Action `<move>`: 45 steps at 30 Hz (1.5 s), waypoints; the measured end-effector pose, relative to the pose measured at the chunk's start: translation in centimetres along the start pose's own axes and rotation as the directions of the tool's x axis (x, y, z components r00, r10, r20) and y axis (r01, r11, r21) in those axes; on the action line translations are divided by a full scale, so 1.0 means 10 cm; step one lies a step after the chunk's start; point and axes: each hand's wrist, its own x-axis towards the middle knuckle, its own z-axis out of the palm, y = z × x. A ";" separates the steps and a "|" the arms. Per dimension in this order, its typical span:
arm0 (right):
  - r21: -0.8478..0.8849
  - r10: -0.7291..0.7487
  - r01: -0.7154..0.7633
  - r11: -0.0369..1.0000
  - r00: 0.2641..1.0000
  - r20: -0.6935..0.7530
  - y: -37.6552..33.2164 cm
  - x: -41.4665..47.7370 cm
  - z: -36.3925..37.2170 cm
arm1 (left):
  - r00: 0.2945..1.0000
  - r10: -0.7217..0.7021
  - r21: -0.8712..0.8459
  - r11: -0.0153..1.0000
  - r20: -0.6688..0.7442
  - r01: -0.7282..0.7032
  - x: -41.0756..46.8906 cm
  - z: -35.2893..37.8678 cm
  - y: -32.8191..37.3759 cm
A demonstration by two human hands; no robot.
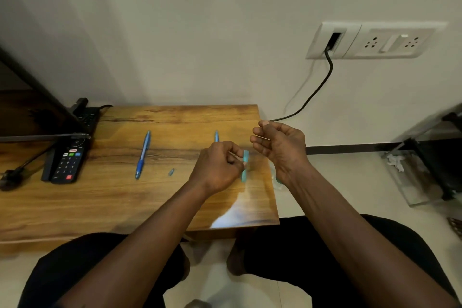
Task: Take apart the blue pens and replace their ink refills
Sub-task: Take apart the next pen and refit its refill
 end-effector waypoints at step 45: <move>-0.186 -0.067 0.096 0.978 0.986 0.154 0.02 -0.13 0.16 | 0.958 -0.082 0.491 0.845 -0.275 0.213 -0.16 -0.31 -0.42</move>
